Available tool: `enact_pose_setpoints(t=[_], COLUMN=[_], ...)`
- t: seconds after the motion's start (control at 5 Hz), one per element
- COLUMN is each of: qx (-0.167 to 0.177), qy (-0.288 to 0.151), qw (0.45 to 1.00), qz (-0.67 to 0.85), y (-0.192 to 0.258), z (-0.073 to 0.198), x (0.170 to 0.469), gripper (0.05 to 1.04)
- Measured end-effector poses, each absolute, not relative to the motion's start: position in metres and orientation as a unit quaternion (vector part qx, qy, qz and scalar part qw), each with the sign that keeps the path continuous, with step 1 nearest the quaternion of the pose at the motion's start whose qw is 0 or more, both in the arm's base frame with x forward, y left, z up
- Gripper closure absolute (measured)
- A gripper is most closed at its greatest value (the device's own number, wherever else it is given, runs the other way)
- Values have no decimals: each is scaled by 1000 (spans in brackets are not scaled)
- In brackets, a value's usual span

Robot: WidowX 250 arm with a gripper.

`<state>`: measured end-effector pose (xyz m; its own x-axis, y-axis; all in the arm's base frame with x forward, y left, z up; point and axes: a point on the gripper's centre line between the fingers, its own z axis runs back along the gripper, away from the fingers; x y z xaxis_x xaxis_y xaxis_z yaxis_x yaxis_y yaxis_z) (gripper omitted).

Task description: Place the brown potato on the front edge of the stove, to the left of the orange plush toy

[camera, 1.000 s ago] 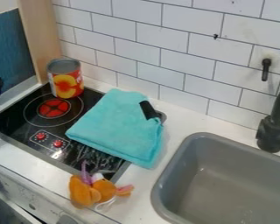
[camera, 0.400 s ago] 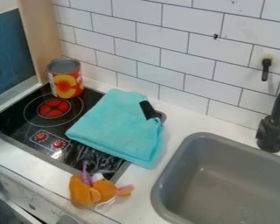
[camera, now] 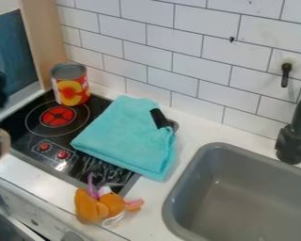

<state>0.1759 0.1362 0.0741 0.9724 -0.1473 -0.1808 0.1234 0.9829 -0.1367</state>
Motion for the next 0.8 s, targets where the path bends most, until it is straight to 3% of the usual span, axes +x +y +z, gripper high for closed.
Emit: enact_pose_setpoints(t=[0.2,0.4,0.6,0.8], qx=[-94,-92,-104,-95], qy=[123,113,88,70], qw=[981,979,981,984], qz=[-119,-140,-135,-135], y=[99,82,80,84], z=[58,52,59,66], x=[172,180,193,205], gripper=[473,473,473,473])
